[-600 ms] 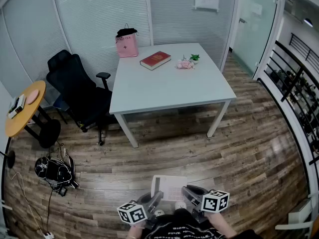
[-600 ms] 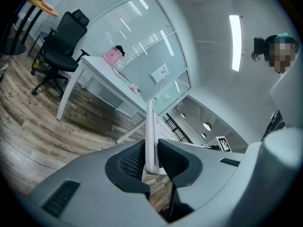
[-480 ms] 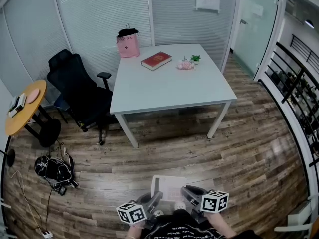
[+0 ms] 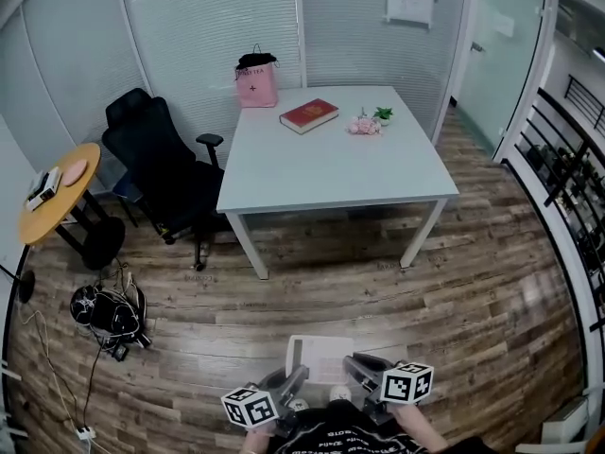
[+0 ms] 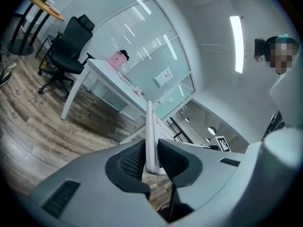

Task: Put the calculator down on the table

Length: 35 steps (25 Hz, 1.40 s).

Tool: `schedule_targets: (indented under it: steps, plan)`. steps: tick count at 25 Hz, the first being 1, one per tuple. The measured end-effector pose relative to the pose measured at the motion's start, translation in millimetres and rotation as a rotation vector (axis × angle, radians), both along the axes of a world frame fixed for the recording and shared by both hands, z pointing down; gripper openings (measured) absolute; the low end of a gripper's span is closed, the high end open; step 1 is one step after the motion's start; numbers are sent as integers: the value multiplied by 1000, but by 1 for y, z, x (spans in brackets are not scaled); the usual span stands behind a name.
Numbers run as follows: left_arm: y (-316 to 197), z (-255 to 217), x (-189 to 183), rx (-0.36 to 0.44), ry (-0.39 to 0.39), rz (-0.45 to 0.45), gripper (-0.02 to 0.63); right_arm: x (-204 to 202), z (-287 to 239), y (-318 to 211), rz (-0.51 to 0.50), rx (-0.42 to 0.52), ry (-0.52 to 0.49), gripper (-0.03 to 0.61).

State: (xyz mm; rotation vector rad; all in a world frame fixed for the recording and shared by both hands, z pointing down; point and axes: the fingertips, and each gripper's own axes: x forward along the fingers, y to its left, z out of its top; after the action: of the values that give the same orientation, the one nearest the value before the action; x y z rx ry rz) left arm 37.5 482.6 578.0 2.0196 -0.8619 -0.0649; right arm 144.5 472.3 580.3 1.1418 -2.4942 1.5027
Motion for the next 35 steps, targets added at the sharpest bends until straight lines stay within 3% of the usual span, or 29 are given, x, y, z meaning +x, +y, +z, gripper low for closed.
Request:
schedule_targets:
  steps: [10,22,35]
  plan:
    - [-12,4,34,23,-18,-13,94,33,8,-15,-17,1,-20,81]
    - [-33,16,57,-6,17,-68,94,56,13,-43,-51,10,13,81]
    - [-118,20,18,-23,15,-49,94,18,19,-125,-45,-17,34,81]
